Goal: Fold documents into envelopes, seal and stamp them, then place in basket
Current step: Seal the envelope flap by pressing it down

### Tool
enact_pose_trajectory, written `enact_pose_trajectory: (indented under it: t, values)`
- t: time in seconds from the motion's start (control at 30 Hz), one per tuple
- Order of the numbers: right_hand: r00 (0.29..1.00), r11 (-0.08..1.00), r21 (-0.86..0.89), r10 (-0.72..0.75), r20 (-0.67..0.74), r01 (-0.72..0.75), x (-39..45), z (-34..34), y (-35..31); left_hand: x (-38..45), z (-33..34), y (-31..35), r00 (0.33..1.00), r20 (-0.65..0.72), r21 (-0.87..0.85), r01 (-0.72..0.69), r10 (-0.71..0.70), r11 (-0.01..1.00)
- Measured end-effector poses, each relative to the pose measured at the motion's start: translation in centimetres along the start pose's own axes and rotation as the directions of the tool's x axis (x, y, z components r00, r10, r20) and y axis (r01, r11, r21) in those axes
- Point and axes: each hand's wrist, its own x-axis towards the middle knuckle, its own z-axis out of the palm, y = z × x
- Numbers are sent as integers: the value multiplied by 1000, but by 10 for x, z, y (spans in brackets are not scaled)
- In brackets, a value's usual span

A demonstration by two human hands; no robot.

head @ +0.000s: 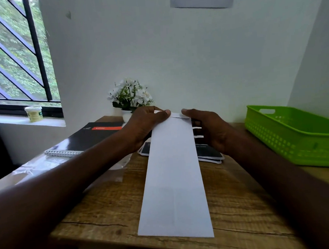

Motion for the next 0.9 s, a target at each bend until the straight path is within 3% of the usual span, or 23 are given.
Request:
enact_pose_trajectory:
  t: [0.1, 0.3, 0.53, 0.77, 0.9]
  values:
    - [998, 999, -24, -30, -50, 29, -1, 5, 1, -1, 3, -3, 999, 48, 9, -5, 5, 1000]
    - [997, 1000, 4, -29, -68, 29, -3, 1, 0, 1, 1, 7, 997, -73, -3, 16, -16, 1000]
    - [996, 996, -28, -86, -14, 85, -2, 8, 1, -4, 0, 5, 992, 127, 207, -47, 21, 977]
    - [993, 996, -8, -94, -66, 93, -6, 14, 3, -1, -5, 0, 998, 53, 87, -32, 28, 996]
    - [999, 996, -87, -6, -44, 2, -13, 17, 0, 4, -12, -2, 997, -60, 56, -51, 55, 997]
